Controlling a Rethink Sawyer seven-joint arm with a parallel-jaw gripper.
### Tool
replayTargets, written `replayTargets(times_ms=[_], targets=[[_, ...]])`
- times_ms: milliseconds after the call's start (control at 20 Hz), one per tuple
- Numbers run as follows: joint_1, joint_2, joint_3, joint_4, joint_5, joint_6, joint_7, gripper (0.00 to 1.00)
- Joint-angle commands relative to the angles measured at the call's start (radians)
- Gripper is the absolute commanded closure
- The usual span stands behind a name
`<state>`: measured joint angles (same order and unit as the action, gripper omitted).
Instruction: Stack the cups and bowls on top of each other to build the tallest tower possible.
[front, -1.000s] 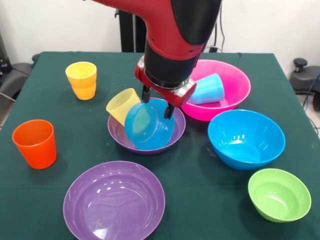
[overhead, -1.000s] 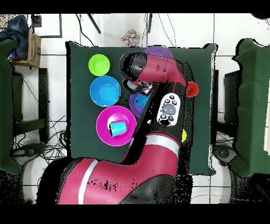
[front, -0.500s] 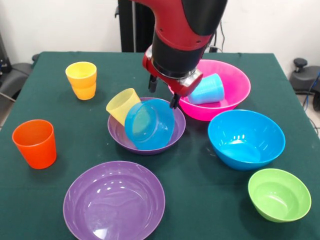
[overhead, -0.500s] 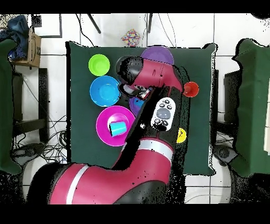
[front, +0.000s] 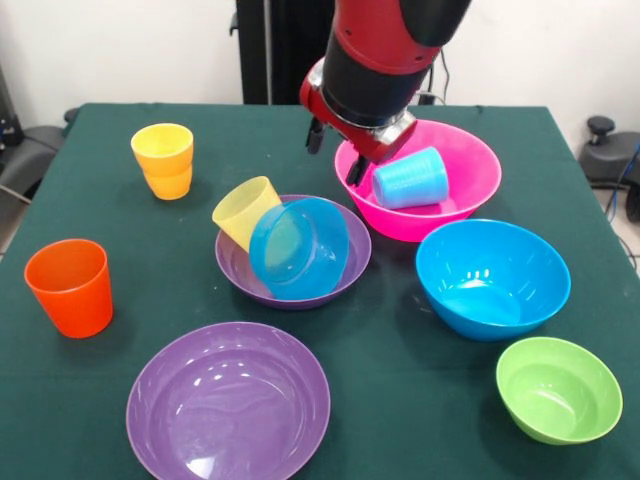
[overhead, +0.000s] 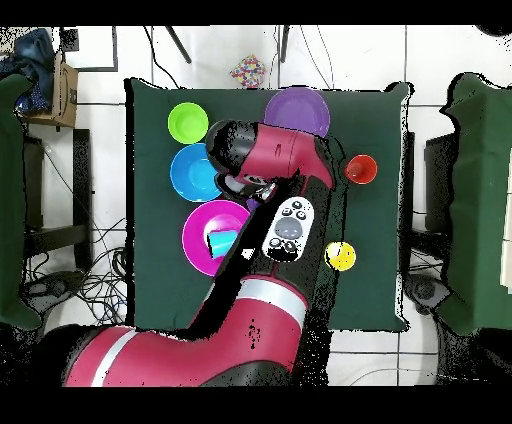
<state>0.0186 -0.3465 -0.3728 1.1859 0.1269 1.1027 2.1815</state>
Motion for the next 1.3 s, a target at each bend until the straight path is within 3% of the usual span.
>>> replayTargets(times_ms=[50, 350, 500, 700, 1300], targets=[[0.027, 0.01, 0.036, 0.104, -0.035, -0.002, 0.143, 0.0], [0.015, -0.003, 0.056, 0.171, -0.011, -0.151, 0.144, 0.0], [0.018, -0.001, 0.046, 0.155, -0.012, -0.167, 0.159, 0.0], [0.01, 0.009, 0.039, 0.112, -0.009, -0.171, 0.159, 0.0], [0.012, 0.038, 0.014, -0.019, -0.013, -0.047, 0.148, 0.0]])
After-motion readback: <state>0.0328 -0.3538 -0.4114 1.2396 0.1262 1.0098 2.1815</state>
